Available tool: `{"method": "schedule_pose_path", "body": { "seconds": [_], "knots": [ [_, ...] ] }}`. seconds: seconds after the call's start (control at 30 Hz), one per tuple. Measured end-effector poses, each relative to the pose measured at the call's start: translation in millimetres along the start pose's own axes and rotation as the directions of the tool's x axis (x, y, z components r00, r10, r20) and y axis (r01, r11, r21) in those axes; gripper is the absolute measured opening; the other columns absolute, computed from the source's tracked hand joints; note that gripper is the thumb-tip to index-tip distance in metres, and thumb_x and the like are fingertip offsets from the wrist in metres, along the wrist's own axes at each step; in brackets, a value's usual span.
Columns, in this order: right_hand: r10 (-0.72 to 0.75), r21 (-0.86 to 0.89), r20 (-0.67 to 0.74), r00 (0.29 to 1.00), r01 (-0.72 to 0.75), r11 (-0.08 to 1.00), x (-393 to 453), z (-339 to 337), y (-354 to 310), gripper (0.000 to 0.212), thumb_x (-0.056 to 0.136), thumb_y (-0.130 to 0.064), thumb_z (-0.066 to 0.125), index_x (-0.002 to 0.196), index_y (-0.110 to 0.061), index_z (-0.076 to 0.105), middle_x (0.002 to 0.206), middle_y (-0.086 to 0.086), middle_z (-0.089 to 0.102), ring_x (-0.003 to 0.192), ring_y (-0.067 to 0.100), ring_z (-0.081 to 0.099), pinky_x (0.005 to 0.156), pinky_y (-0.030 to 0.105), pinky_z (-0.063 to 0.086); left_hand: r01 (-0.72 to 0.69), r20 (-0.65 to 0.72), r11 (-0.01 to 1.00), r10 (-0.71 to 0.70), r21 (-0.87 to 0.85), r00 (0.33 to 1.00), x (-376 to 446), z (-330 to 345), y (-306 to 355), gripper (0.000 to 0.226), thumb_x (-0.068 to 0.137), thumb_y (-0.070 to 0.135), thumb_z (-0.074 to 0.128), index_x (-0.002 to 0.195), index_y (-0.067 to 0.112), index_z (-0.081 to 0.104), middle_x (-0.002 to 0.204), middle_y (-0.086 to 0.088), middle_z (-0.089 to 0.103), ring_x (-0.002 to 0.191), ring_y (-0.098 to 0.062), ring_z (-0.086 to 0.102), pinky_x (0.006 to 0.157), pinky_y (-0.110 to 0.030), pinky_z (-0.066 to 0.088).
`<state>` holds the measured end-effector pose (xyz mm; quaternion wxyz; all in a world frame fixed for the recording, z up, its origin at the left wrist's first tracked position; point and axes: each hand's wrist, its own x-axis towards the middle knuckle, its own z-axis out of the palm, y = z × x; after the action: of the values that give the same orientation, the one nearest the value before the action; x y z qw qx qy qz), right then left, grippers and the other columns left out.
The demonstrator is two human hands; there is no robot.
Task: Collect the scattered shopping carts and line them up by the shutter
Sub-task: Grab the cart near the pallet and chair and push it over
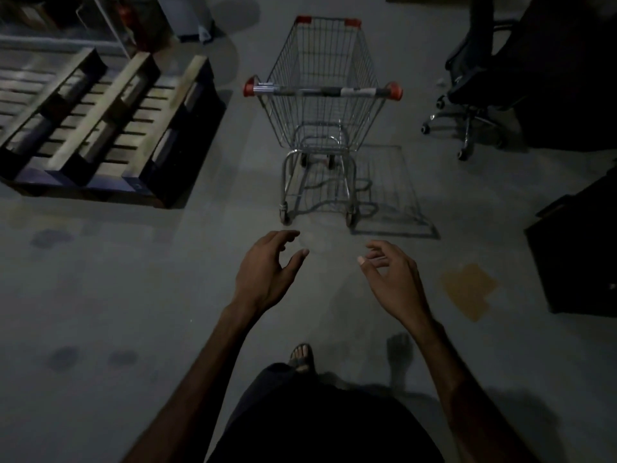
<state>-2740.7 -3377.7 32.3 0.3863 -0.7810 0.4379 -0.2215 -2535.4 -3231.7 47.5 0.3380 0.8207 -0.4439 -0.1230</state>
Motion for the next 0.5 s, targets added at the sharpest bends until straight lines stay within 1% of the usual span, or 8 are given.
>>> {"method": "schedule_pose_path", "body": {
  "seconds": [0.1,0.23,0.37,0.5],
  "knots": [
    [0.022,-0.006,-0.018,1.0,-0.022,1.0,48.5,5.1,-8.2,0.025,0.097,-0.032,0.073,0.12,-0.024,0.069,0.109,-0.006,0.072,0.092,0.01,0.07,0.085,0.043,0.061,-0.023,0.011,1.0,0.023,-0.006,1.0,55.2,-2.5,-5.5,0.041,0.1,0.045,0.07,0.133,0.02,0.068,0.126,0.004,0.07,0.1,-0.01,0.065,0.08,-0.024,0.043],
    [0.02,-0.003,-0.033,0.999,-0.02,1.0,109.9,12.0,-13.6,0.025,0.096,-0.033,0.073,0.12,-0.027,0.069,0.107,-0.01,0.072,0.092,0.009,0.07,0.085,0.042,0.06,-0.047,0.017,0.999,0.047,-0.013,0.999,117.5,1.6,-10.8,0.041,0.1,0.045,0.069,0.132,0.02,0.068,0.126,0.004,0.071,0.101,-0.011,0.065,0.081,-0.027,0.047],
    [0.03,-0.006,0.0,1.0,-0.03,1.0,180.6,18.6,-12.2,0.024,0.096,-0.034,0.072,0.119,-0.03,0.068,0.106,-0.01,0.072,0.093,0.007,0.069,0.085,0.039,0.06,-0.059,0.016,0.998,0.059,0.013,0.998,183.8,12.2,-21.1,0.04,0.101,0.046,0.068,0.13,0.02,0.069,0.122,0.004,0.071,0.1,-0.013,0.066,0.082,-0.031,0.052],
    [0.0,0.011,0.016,1.0,0.0,1.0,264.5,20.8,-12.8,0.027,0.097,-0.031,0.073,0.122,-0.025,0.069,0.11,-0.005,0.073,0.092,0.01,0.069,0.086,0.038,0.06,-0.076,0.0,0.995,0.076,0.064,0.997,261.6,19.6,-27.9,0.038,0.1,0.042,0.07,0.131,0.019,0.068,0.122,0.001,0.071,0.101,-0.017,0.066,0.082,-0.033,0.052]
  ]
}}
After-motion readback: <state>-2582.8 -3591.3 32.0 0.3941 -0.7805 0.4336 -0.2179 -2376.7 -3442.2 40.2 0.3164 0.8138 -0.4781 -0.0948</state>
